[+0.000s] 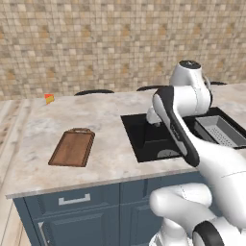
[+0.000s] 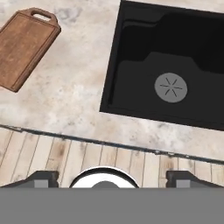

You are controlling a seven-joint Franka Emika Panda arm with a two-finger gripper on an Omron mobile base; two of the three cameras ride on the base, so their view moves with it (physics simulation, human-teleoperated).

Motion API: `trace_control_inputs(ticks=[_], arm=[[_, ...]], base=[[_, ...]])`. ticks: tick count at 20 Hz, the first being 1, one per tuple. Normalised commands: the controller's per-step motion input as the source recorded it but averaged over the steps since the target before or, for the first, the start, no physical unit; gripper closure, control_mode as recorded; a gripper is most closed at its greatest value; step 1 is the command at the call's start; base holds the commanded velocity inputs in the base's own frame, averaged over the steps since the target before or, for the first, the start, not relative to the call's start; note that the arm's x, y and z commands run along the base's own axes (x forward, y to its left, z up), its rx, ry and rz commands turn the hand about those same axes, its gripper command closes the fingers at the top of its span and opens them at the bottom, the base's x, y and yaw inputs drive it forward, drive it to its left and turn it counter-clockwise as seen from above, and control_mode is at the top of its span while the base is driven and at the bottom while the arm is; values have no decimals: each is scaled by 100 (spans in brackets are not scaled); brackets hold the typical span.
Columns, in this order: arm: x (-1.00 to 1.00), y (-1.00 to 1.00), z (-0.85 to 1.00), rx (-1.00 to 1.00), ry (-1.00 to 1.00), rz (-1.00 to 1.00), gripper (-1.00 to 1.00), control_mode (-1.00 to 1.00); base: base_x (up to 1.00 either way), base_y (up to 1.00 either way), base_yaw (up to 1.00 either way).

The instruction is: Open the drawer on the left and place the cutting tools on the cutting board.

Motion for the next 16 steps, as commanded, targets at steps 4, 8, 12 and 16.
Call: trace_control_inputs(ticks=[4, 8, 12, 16], arm=[[-83, 100, -41, -31, -11, 14, -100, -100], [-88, 100, -51, -41, -16, 19, -100, -100], [-82, 100, -53, -40, -19, 23, -100, -100], [-87, 100, -61, -32, -18, 26, -100, -100]], base=[[0, 0, 0], [0, 0, 0], [0, 0, 0], [0, 0, 0]])
